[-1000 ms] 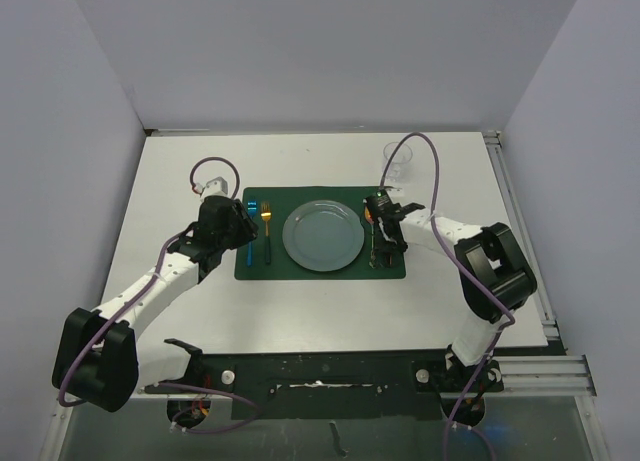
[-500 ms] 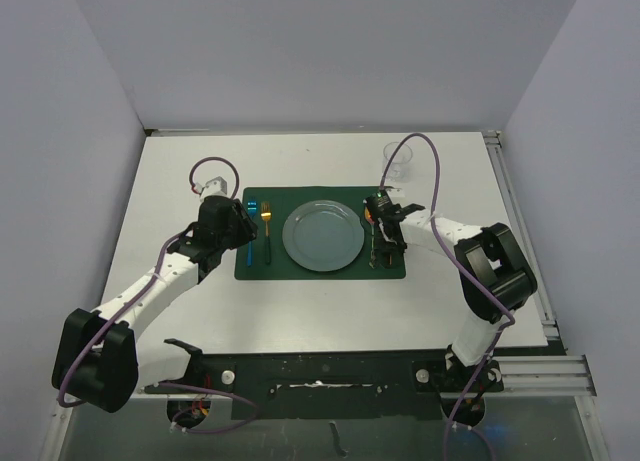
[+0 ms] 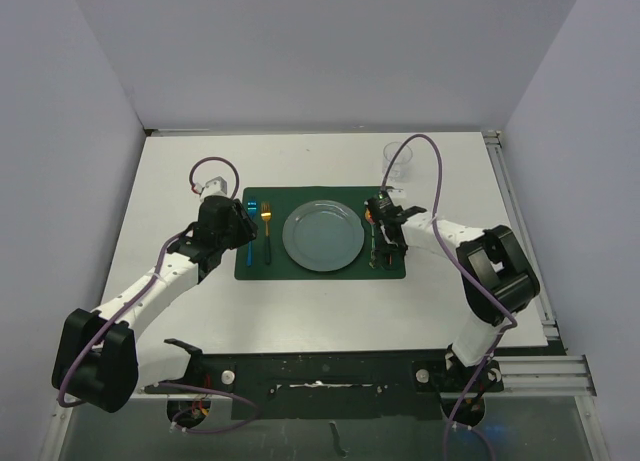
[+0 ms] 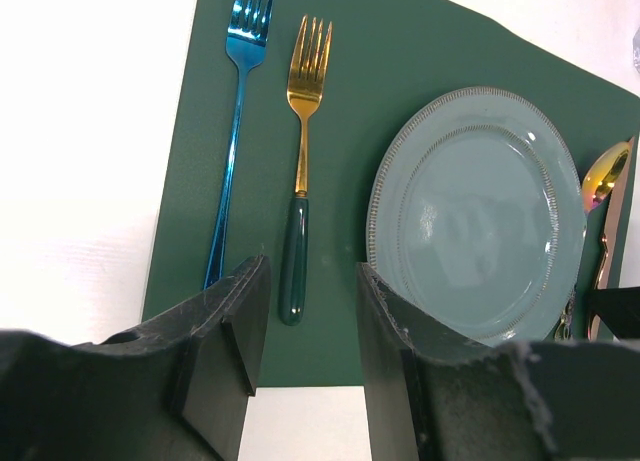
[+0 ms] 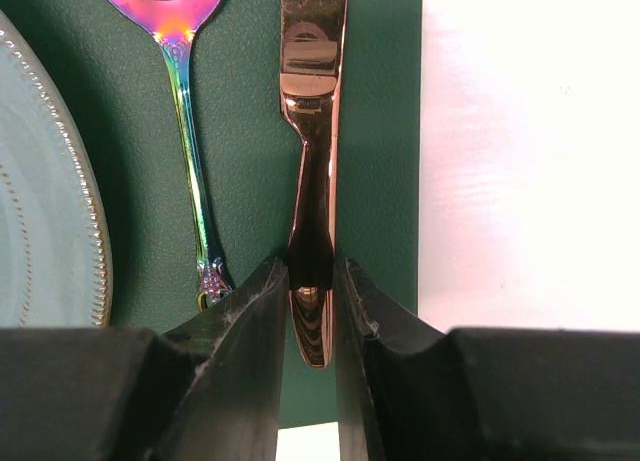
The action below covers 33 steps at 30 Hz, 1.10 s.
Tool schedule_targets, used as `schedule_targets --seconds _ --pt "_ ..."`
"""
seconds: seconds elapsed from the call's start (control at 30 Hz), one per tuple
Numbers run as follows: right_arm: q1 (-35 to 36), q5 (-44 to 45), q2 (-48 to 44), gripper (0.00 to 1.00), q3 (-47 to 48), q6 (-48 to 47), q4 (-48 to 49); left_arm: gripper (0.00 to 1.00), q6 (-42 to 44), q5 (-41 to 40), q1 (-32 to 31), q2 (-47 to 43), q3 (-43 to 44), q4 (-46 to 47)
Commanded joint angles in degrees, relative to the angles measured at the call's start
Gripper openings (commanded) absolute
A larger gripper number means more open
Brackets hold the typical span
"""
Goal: Set the dinner table for one person
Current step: Adjust the knife on the napkin.
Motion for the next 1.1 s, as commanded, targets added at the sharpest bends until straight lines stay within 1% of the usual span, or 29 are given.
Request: schedule_targets --seconds 0.0,0.3,0.73,1.07 --pt "-0.2 1.0 -1.1 0.0 -2.3 0.8 -1.8 0.37 0.2 -0.1 -0.4 -0.5 1.3 3.6" --pt "0.1 1.1 -2.7 0.0 -2.7 1.2 -2.8 0.37 -0.1 -0.1 -0.8 -0.3 1.3 3.8" --pt "0.1 1.8 -0.8 0.0 -0.6 -0.7 -4.6 0.37 -0.1 0.0 -1.0 0.3 1.4 4.0" --pt "0.1 1.6 -1.2 0.0 -0.6 -1.6 -6.2 0.37 -0.4 0.4 -1.4 1.5 1.4 5.0"
